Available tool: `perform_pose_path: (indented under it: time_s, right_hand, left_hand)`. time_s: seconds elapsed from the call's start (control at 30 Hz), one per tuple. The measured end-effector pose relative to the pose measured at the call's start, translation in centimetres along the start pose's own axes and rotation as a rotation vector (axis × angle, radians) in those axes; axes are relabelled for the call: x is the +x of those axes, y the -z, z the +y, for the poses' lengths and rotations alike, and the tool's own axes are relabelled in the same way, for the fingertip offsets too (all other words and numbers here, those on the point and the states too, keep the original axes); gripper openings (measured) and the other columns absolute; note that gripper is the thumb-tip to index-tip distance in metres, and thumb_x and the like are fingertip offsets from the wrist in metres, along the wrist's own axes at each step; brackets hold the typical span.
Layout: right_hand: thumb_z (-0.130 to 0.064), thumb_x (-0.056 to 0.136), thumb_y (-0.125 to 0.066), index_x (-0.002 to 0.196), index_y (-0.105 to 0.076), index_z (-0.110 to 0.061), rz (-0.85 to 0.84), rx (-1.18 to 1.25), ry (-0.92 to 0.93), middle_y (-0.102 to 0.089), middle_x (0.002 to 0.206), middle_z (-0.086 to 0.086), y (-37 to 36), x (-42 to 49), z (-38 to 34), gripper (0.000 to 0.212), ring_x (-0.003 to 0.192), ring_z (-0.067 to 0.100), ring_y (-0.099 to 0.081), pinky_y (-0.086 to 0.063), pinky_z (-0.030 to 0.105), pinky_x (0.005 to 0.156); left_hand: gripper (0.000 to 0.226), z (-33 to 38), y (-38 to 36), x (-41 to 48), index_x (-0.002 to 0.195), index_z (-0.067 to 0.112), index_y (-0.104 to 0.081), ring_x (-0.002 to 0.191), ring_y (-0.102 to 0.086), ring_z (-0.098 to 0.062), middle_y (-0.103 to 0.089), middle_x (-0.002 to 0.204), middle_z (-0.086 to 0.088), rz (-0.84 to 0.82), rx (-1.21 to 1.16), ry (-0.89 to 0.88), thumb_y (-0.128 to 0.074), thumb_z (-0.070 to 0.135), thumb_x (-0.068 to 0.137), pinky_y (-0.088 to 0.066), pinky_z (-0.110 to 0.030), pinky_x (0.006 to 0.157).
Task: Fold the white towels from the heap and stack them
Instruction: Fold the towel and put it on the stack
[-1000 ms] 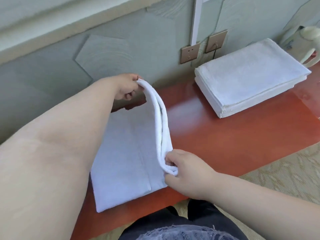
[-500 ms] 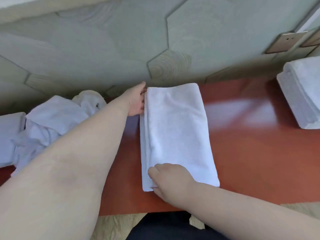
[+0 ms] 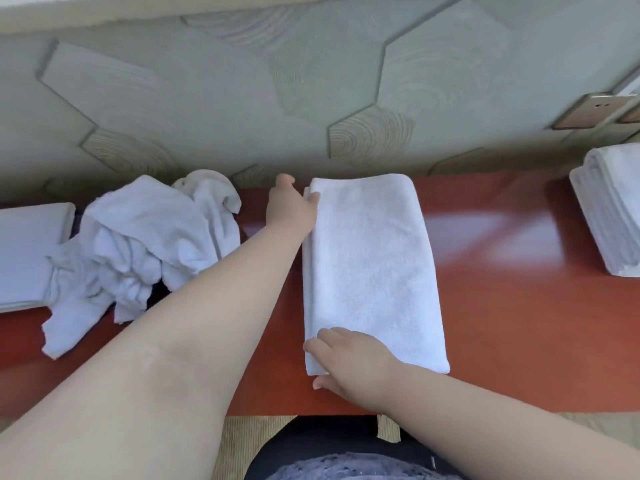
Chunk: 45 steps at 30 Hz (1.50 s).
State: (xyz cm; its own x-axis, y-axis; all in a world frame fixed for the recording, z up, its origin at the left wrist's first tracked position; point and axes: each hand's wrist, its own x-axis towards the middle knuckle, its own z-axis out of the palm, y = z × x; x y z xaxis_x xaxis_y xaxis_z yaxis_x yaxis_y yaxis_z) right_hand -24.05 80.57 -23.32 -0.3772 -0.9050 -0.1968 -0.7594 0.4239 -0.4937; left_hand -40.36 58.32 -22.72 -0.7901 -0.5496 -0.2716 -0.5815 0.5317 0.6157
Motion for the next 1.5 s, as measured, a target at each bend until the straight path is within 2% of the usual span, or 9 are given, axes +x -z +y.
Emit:
perform_pose_path:
  time_s: [0.23,0.37,0.47,0.6,0.7,0.8,0.9,1.13,1.5]
  right_hand:
    - [-0.060,0.094,-0.044,0.121,-0.057,-0.021,0.099,-0.131,-0.086,-0.057,0.096,-0.002,1.5,-2.1,2.3,0.048,0.082,0.024,-0.061,-0.052,0.038,0.071]
    - [-0.051,0.087,-0.061,0.123,-0.050,-0.025,-0.025,-0.193,0.051,-0.055,0.089,0.001,1.1,-2.5,1.9,0.045,0.070,0.023,-0.057,-0.044,0.033,0.058]
    - [-0.015,0.061,-0.084,0.098,-0.048,-0.021,0.011,-0.218,0.131,-0.051,0.072,-0.001,-0.2,-2.4,0.8,0.052,0.053,0.021,-0.051,-0.029,0.027,0.046]
    - [-0.019,0.068,-0.079,0.098,-0.047,-0.020,0.117,-0.183,0.196,-0.053,0.072,-0.003,-1.2,-2.4,-0.3,0.044,0.053,0.020,-0.052,-0.030,0.025,0.047]
    - [-0.027,0.087,-0.059,0.097,-0.062,-0.018,0.354,-0.054,0.072,-0.059,0.083,0.000,0.5,-2.5,0.8,0.014,0.068,0.023,-0.057,-0.049,0.033,0.059]
    - [-0.042,0.097,-0.050,0.129,-0.063,-0.017,0.480,-0.077,-0.298,-0.060,0.130,0.008,2.5,-2.9,4.3,0.043,0.124,0.030,-0.055,-0.047,0.049,0.102]
    - [-0.060,0.100,-0.029,0.163,-0.019,-0.023,0.113,-0.173,-0.501,-0.001,0.172,0.009,2.5,-4.0,7.0,0.074,0.158,0.030,0.011,-0.003,0.053,0.128]
    - [-0.061,0.104,-0.030,0.165,-0.017,-0.028,-0.034,-0.205,-0.075,0.001,0.174,0.002,0.0,-5.9,6.5,0.071,0.159,0.028,0.008,0.002,0.049,0.126]
    - [-0.055,0.105,-0.026,0.165,-0.010,-0.026,0.114,-0.079,-0.554,0.009,0.173,0.000,10.5,3.4,16.5,0.069,0.158,0.028,0.010,-0.003,0.049,0.129]
  left_hand:
    - [0.049,-1.9,-1.4,-4.8,0.097,0.017,-0.062,0.085,-0.063,-0.022,-0.064,0.101,-0.002,-0.077,0.343,-0.022,-0.057,0.065,0.092,-0.039,-0.034,0.060]
    - [0.038,-0.6,-1.4,-5.1,0.076,0.015,-0.047,0.072,-0.051,-0.021,-0.057,0.081,-0.002,-0.065,0.164,-0.018,-0.055,0.041,0.102,-0.028,-0.035,0.055]
    - [0.035,-0.4,-1.1,-5.5,0.077,0.014,-0.039,0.061,-0.036,-0.014,-0.043,0.072,0.003,0.013,0.034,-0.008,-0.053,0.030,0.104,-0.023,-0.034,0.051]
    - [0.021,-1.6,-1.1,-5.7,0.091,0.009,-0.054,0.073,-0.051,-0.018,-0.054,0.081,0.003,0.022,0.028,0.032,-0.057,0.026,0.102,-0.031,-0.028,0.055]
    - [0.020,-1.2,-0.9,-5.8,0.118,0.013,-0.052,0.097,-0.065,-0.026,-0.064,0.104,-0.003,0.067,-0.052,0.087,-0.056,0.021,0.100,-0.043,-0.031,0.069]
    - [0.063,-0.8,-1.8,-6.7,0.152,0.017,-0.033,0.133,-0.047,-0.033,-0.046,0.148,-0.014,0.107,0.109,-0.104,-0.061,0.034,0.098,-0.042,-0.041,0.106]
    - [0.077,-0.6,-4.2,-8.5,0.161,0.018,-0.019,0.148,-0.031,-0.036,-0.022,0.165,-0.018,0.019,0.193,-0.125,-0.056,0.046,0.100,-0.031,-0.044,0.121]
    - [0.042,-0.9,-4.1,-7.6,0.113,0.012,-0.060,0.110,-0.056,-0.027,-0.056,0.122,-0.007,0.132,0.076,0.098,-0.060,0.051,0.098,-0.045,-0.040,0.094]
    - [0.027,-0.2,-1.6,-4.5,0.119,0.011,-0.050,0.085,-0.056,-0.020,-0.058,0.104,0.001,0.062,-0.142,0.210,-0.059,0.029,0.100,-0.038,-0.030,0.076]
